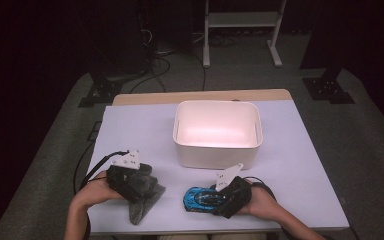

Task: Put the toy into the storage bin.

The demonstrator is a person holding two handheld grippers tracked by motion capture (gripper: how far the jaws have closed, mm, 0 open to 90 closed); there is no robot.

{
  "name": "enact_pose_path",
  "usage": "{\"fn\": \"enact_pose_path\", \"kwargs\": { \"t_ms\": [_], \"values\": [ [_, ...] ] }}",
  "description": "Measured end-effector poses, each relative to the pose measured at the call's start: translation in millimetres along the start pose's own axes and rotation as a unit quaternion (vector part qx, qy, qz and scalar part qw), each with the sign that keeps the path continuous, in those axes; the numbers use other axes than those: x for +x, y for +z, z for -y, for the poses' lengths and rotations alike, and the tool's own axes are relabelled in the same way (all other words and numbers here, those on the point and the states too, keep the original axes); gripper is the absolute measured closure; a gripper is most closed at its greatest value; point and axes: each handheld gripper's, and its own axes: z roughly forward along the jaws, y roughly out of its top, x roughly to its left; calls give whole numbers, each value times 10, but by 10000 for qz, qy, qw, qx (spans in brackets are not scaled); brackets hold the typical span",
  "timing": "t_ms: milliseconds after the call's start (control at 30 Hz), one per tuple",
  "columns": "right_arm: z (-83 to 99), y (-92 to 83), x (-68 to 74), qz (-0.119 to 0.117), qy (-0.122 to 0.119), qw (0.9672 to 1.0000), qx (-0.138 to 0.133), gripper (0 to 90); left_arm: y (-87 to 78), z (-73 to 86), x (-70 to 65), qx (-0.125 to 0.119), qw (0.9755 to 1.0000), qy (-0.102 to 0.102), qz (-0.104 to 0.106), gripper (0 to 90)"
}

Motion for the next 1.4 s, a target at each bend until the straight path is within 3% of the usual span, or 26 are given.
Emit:
{"fn": "enact_pose_path", "kwargs": {
  "t_ms": [400, 767, 867, 1033, 1133, 1400],
  "values": [
    [-163, -273, -37, -79, 88, 9997, -231, 252, -20, 3, 1, -28, 10000, -12, -32, 87],
    [-381, -580, -22, -53, -78, 9995, -302, 264, -26, 12, 9, -40, 10000, -23, -30, 87],
    [-391, -567, -43, 22, -140, 9998, -145, 265, -11, 15, 11, -28, 10000, -43, -17, 87],
    [-325, -458, -77, -52, -27, 9998, -213, 265, -28, 30, 19, -55, 10000, -64, -37, 87],
    [-342, -440, -52, -70, -93, 9998, -168, 266, -16, 38, 25, -7, 10000, -70, -22, 87],
    [-473, -586, -20, -93, -176, 9993, -331, 266, -45, 41, 25, -50, 9999, -73, -56, 87]
  ]
}}
